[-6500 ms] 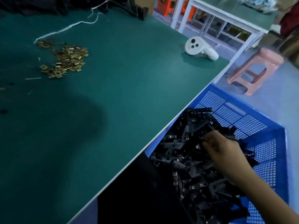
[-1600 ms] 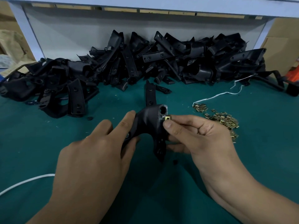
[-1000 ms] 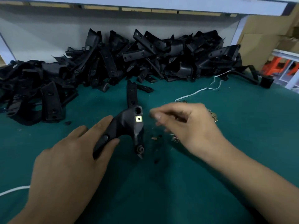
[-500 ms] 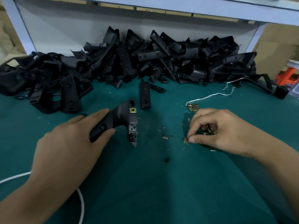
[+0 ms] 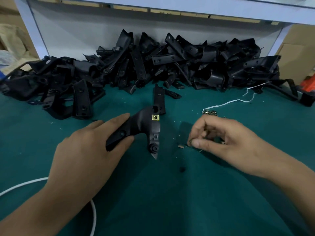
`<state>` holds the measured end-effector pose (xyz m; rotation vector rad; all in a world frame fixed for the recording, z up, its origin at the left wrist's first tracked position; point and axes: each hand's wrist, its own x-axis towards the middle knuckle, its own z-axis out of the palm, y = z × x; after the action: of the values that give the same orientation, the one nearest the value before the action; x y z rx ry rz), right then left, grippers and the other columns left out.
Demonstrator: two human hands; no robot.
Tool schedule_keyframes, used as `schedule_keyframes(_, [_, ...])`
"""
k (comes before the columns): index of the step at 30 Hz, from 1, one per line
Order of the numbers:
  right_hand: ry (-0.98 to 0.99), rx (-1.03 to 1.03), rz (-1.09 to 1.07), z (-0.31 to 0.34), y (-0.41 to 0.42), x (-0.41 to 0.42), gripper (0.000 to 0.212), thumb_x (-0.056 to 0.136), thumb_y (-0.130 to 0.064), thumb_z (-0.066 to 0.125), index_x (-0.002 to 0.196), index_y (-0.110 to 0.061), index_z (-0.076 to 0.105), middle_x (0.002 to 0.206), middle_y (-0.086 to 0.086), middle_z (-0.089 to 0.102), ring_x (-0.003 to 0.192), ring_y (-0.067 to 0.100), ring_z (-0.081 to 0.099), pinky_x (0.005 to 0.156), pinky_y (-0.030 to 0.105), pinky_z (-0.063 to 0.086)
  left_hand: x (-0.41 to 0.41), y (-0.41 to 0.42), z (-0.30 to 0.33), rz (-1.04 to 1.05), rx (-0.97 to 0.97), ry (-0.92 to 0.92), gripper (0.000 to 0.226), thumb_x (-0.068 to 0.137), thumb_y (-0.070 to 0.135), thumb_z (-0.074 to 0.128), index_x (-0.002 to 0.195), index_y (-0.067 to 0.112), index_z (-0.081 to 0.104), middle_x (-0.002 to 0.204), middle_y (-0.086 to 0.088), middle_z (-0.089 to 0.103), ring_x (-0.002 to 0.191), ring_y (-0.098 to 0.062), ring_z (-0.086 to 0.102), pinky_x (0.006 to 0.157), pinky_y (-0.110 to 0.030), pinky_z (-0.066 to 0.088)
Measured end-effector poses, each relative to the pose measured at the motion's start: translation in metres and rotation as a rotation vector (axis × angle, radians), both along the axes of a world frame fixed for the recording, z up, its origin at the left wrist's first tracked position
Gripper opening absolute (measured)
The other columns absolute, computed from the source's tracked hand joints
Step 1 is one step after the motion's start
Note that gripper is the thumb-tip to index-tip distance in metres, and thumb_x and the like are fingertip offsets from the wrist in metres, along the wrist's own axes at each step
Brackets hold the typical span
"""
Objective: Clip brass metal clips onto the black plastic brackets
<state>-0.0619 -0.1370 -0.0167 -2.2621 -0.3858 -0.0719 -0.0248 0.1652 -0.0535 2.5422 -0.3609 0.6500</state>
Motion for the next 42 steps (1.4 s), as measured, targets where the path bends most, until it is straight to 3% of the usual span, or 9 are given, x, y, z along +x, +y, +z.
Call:
schedule_keyframes(2, [-0.024,0.237,0.030,-0.003,0.014,0.000,0.006,0.095,-0.011,0.071,0.099,-0.013,0.067,0.084,0.002,0.071,0.077,0.018,0.067,0.072,0.026,0.055,-0.003,-0.002,0.001,-0.065,-0.080,0.004,0.054,0.086,0.070,0.058,0.138,0.055,0.053,0.090,0.021,0.066,0.074,-0.003,0.061,0.057,-0.033,0.055])
schedule_keyframes(6, [0.022,0.614,0.052,-0.015,0.040,0.002,0.014,0.091,-0.003,0.067,0.105,-0.002,0.069,0.084,0.005,0.069,0.076,0.019,0.070,0.070,0.026,0.058,-0.005,-0.004,0.001,-0.114,-0.137,-0.005,0.055,0.087,0.074,0.060,0.139,0.058,0.051,0.091,0.019,0.067,0.078,-0.002,0.061,0.060,-0.031,0.056])
schedule_keyframes(10, [0.069,0.753,0.032,-0.018,0.048,0.003,0.020,0.088,-0.002,0.068,0.107,0.000,0.073,0.088,0.013,0.071,0.079,0.026,0.073,0.072,0.029,0.060,-0.006,-0.003,0.002,-0.106,-0.194,-0.012,0.054,0.085,0.066,0.060,0.137,0.055,0.056,0.098,0.027,0.066,0.089,0.004,0.058,0.067,-0.018,0.050])
schedule_keyframes(13, [0.107,0.820,0.003,-0.018,0.051,0.002,0.018,0.088,-0.009,0.068,0.101,0.000,0.076,0.086,0.017,0.072,0.072,0.028,0.073,0.066,0.032,0.060,-0.007,-0.004,0.001,-0.121,-0.204,-0.009,0.054,0.087,0.070,0.061,0.138,0.056,0.054,0.098,0.028,0.066,0.090,0.004,0.060,0.066,-0.018,0.051])
schedule_keyframes(18, [0.144,0.820,-0.002,-0.017,0.057,-0.002,0.016,0.088,-0.020,0.070,0.090,-0.005,0.078,0.077,0.016,0.070,0.061,0.027,0.069,0.055,0.030,0.056,-0.008,-0.006,0.003,-0.136,-0.227,-0.032,0.054,0.086,0.066,0.064,0.139,0.055,0.054,0.101,0.026,0.068,0.092,0.005,0.061,0.074,-0.015,0.050])
schedule_keyframes(21, [0.188,0.823,0.017,-0.017,0.059,-0.003,0.015,0.087,-0.022,0.073,0.087,-0.008,0.078,0.076,0.015,0.070,0.060,0.027,0.069,0.055,0.031,0.055,-0.009,-0.007,0.003,-0.153,-0.217,-0.038,0.055,0.086,0.068,0.062,0.139,0.055,0.053,0.100,0.024,0.068,0.090,0.002,0.064,0.075,-0.022,0.056])
schedule_keyframes(26, [0.200,0.830,0.036,-0.016,0.059,-0.005,0.013,0.091,-0.020,0.072,0.089,-0.009,0.078,0.077,0.015,0.070,0.061,0.026,0.069,0.054,0.031,0.055,-0.007,-0.005,0.003,-0.147,-0.212,-0.062,0.055,0.086,0.067,0.059,0.140,0.057,0.052,0.100,0.027,0.066,0.091,0.007,0.063,0.073,-0.013,0.051])
schedule_keyframes(32, [0.186,0.809,0.017,-0.015,0.060,-0.004,0.013,0.091,-0.021,0.074,0.086,-0.009,0.077,0.075,0.015,0.068,0.059,0.028,0.068,0.052,0.031,0.054,-0.008,-0.006,0.003,-0.173,-0.169,-0.052,0.056,0.086,0.068,0.058,0.141,0.058,0.049,0.093,0.019,0.067,0.082,-0.002,0.065,0.066,-0.033,0.058])
schedule_keyframes(42, [0.134,0.664,-0.030,-0.020,0.069,-0.008,0.021,0.082,-0.030,0.074,0.073,-0.011,0.075,0.063,0.010,0.068,0.047,0.022,0.064,0.042,0.027,0.048,-0.009,-0.011,0.004,-0.153,-0.135,-0.050,0.052,0.086,0.060,0.064,0.137,0.049,0.061,0.076,0.011,0.056,0.066,-0.010,0.057,0.053,-0.039,0.050])
